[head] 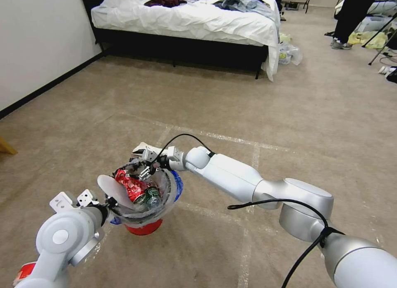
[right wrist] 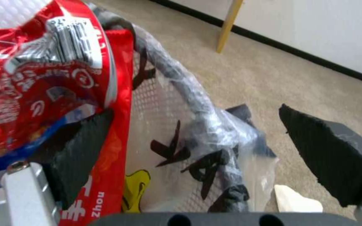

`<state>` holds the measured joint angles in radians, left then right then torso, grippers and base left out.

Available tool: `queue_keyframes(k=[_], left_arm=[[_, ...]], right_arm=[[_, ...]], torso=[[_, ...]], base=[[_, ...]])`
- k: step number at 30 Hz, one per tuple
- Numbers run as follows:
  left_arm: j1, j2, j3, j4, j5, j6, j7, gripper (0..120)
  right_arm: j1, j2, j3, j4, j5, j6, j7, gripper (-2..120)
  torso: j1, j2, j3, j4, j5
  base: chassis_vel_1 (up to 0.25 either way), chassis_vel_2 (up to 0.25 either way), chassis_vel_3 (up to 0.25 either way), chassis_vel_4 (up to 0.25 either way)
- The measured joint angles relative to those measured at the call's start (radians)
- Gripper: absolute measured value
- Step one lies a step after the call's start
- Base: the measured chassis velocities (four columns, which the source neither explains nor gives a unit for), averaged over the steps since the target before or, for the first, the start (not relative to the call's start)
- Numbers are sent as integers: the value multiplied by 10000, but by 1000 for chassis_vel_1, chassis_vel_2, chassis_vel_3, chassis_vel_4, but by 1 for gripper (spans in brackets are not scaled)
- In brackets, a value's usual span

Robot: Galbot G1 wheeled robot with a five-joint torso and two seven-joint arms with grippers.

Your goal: Pick up the trash bin and place the garbage on the floor into it.

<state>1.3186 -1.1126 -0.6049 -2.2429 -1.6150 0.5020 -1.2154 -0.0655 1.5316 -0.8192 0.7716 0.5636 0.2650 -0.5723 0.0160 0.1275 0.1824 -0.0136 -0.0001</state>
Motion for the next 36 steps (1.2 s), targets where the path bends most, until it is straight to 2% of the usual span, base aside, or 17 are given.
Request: queue_keyframes(k=[9, 17, 22, 30, 36], left_arm=[[0, -30, 78, 8, 14, 16, 3, 4], [34, -29, 98, 59, 78, 1, 8, 4], [32, -45, 151, 203, 132, 32, 15, 4], [-18, -35, 222, 213, 145, 36, 42, 4], [-6, 7, 196, 246, 119, 59, 45, 4]], right_arm=[[159, 369, -114, -452, -19, -70, 146, 100], [331, 511, -115, -529, 578, -274, 100, 100], [357, 358, 31, -229, 1300, -407, 94, 100], [316, 32, 241, 124, 1575, -448, 196, 100], [230, -113, 593, 328, 2901, -425, -60, 100]], torso=[[0, 0, 0, 1, 0], [0, 0, 0, 0, 2], [0, 1, 0, 0, 0], [-1, 2, 0, -2, 1], [-1, 3, 0, 0, 1]], base=[[0, 0, 0, 0], [0, 0, 0, 0], [0, 0, 0, 0], [0, 0, 0, 0], [0, 0, 0, 0]])
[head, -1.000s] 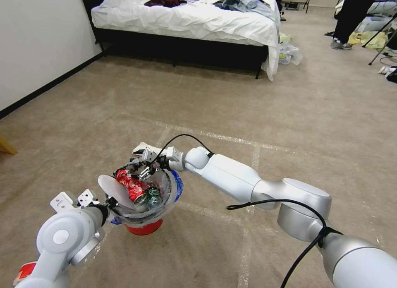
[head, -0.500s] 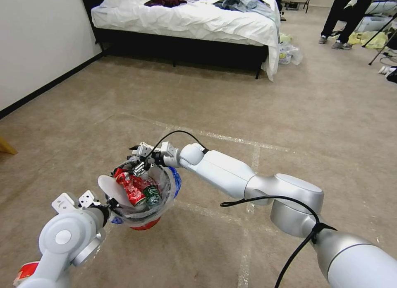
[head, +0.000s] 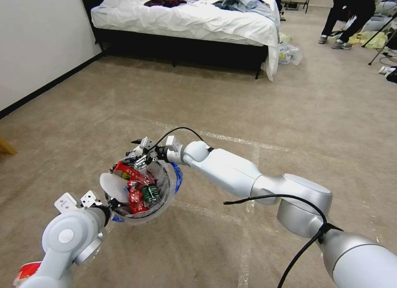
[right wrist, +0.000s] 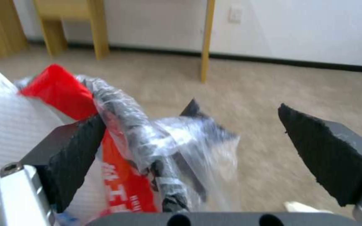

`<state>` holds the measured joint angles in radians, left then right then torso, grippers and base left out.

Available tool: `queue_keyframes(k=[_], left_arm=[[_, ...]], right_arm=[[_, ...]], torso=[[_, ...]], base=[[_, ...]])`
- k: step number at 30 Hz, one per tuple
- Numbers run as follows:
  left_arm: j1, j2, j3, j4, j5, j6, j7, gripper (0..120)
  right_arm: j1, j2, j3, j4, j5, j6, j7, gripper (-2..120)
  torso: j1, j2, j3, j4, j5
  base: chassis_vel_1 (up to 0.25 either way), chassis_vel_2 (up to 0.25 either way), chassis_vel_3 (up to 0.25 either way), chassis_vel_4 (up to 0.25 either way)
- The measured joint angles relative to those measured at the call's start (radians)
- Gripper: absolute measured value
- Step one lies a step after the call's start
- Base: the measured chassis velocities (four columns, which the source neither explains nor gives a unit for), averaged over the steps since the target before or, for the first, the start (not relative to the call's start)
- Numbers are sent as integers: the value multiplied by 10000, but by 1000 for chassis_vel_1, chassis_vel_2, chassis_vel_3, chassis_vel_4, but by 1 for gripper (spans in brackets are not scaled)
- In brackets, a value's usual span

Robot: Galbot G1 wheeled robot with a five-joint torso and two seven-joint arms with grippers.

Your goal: Pick up the trash bin and place the garbage on the floor into it.

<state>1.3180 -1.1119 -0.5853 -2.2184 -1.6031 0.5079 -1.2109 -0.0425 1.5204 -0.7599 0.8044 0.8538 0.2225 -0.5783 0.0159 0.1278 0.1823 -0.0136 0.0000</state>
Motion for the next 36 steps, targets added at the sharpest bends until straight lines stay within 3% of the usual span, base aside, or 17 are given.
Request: queue_keyframes(k=[2, 10, 36], left_arm=[[21, 57, -22, 106, -39, 96, -47, 4], [42, 184, -43, 323, -250, 277, -147, 4], [-197, 220, 32, 697, -398, 430, -680, 4]], right_arm=[[-77, -56, 193, 83, 630, 100, -282, 100], [-82, -370, 216, 191, 965, 317, -827, 100], [-581, -1117, 436, 494, 45, 781, -1351, 100]], torso=[[-1, -1, 0, 1, 0], [0, -1, 0, 0, 0], [0, -1, 0, -2, 1]], base=[[0, 0, 0, 0], [0, 0, 0, 0], [0, 0, 0, 0]])
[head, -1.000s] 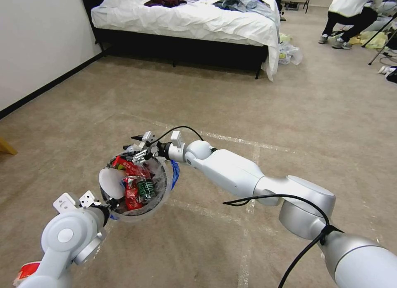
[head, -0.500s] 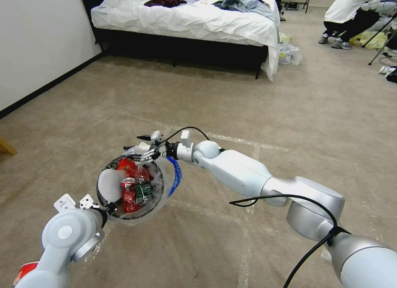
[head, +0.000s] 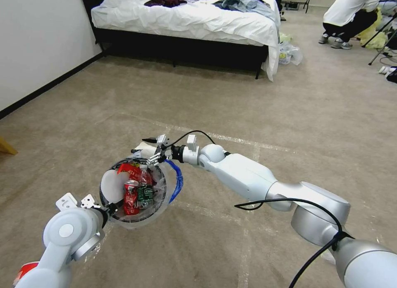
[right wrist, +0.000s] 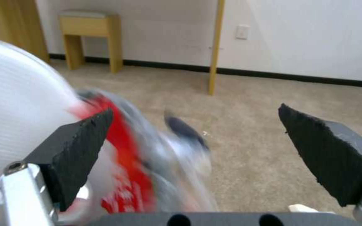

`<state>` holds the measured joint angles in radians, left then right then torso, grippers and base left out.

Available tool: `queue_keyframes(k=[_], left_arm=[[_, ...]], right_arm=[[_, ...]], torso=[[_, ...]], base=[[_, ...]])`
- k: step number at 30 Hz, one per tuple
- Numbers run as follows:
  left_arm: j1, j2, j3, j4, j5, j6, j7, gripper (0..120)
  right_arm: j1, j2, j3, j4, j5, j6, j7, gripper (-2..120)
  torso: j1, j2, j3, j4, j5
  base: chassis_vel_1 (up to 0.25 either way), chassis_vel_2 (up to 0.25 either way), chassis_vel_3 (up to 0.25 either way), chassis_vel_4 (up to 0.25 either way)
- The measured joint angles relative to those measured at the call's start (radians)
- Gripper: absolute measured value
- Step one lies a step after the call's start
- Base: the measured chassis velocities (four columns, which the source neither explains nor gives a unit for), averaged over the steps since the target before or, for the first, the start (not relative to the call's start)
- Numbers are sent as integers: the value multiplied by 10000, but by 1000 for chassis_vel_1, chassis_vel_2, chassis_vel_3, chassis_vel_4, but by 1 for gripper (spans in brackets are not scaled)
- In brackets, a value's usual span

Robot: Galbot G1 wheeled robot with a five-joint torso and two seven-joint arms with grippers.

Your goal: Pick up the trash bin and place the garbage on the floor into it.

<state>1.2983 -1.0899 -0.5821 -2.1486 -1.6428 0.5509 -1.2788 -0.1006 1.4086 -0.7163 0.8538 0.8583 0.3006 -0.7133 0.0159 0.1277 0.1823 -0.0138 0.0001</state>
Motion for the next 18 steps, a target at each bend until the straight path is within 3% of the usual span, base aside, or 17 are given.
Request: queue_keyframes(k=[1, 18], left_arm=[[1, -6, 0, 11, 0, 1, -1, 4], [-58, 70, -10, -59, -111, -33, 50, 4]], right_arm=[[-41, -61, -18, 42, -113, 20, -19, 100], [-95, -442, -309, 119, -925, 194, -426, 100]], torso=[[1, -1, 1, 8, 0], [1, -2, 0, 2, 0]], base=[[0, 0, 0, 0], [0, 0, 0, 0]])
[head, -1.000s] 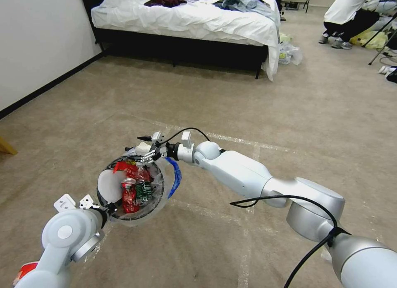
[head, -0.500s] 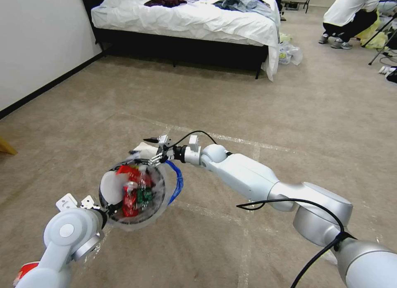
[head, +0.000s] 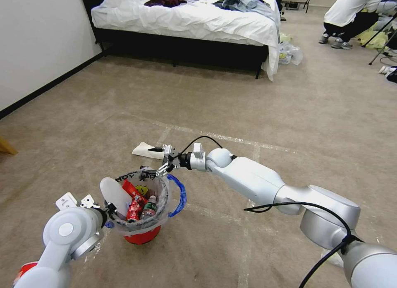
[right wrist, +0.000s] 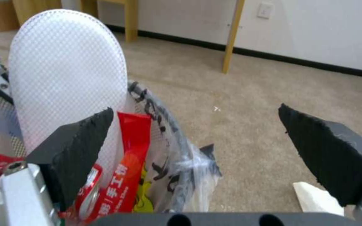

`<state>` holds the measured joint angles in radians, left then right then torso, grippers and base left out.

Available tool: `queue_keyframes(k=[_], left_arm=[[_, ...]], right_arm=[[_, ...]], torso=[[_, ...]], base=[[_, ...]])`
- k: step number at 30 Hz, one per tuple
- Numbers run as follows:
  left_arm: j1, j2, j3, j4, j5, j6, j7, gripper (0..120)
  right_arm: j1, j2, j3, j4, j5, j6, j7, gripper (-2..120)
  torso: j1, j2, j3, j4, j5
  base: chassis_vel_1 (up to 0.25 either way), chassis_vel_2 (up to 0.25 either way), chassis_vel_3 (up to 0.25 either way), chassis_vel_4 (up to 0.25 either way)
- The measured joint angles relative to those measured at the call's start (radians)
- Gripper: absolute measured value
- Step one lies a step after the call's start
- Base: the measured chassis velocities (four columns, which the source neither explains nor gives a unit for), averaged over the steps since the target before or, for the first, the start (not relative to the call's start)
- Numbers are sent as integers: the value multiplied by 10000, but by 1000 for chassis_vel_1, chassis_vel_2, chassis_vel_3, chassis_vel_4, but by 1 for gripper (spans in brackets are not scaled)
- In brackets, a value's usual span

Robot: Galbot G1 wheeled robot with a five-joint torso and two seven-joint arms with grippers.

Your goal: Pick up the trash bin and place the garbage on the floor into it.

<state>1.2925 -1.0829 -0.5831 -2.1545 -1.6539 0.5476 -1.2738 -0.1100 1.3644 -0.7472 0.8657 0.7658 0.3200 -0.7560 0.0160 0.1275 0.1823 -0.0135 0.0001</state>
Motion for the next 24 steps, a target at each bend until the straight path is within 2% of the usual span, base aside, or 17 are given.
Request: queue_keyframes(k=[17, 23, 24], left_arm=[[-52, 12, 51, -87, -13, -17, 1, 4], [-56, 10, 82, -161, -13, -23, -4, 4], [-56, 4, 80, -186, -13, -24, -6, 4]], right_arm=[[396, -143, -419, -64, -73, -32, -205, 100], [572, -109, -729, -192, -494, -54, -408, 100], [635, -122, -785, -217, -483, -54, -707, 100]], torso=[[1, 0, 0, 1, 0], [0, 1, 0, 0, 0], [0, 0, 0, 0, -1]], base=[[0, 0, 0, 0], [0, 0, 0, 0], [0, 0, 0, 0]])
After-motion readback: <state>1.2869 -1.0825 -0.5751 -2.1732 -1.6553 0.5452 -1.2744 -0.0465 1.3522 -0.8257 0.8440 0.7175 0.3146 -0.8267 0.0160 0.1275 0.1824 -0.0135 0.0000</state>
